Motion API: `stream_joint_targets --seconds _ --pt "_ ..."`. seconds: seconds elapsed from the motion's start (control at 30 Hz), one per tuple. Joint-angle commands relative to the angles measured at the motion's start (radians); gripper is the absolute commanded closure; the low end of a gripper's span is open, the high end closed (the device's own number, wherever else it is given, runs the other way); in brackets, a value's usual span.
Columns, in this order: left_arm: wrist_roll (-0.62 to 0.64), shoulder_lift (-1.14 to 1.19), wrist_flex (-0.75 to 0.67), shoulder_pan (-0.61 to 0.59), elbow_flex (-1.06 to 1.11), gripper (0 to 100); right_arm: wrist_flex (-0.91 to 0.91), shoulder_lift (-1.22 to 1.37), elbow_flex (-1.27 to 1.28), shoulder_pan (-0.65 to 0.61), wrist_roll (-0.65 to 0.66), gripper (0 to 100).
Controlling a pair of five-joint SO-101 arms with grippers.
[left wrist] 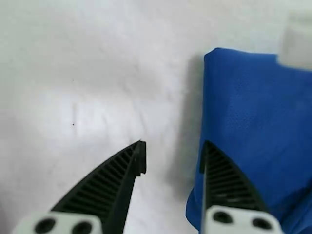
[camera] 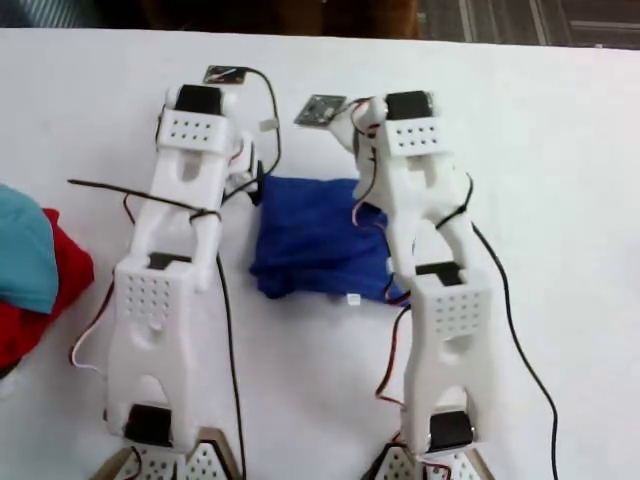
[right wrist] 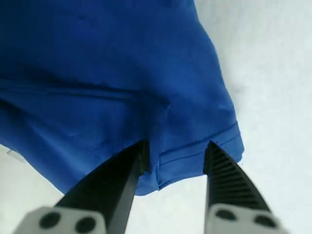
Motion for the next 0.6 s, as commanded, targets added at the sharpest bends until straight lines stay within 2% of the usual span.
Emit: stream_joint_targets --seconds 0.0,0.57 --pt "0.006 -0.006 0.015 -0.015 -0.028 80 0.024 -0.005 -0.011 -0.030 0.000 81.2" --pt "0.006 -0.006 0.015 -0.015 -0.028 80 0.021 0.070 0.069 -0.035 -0.011 81.5"
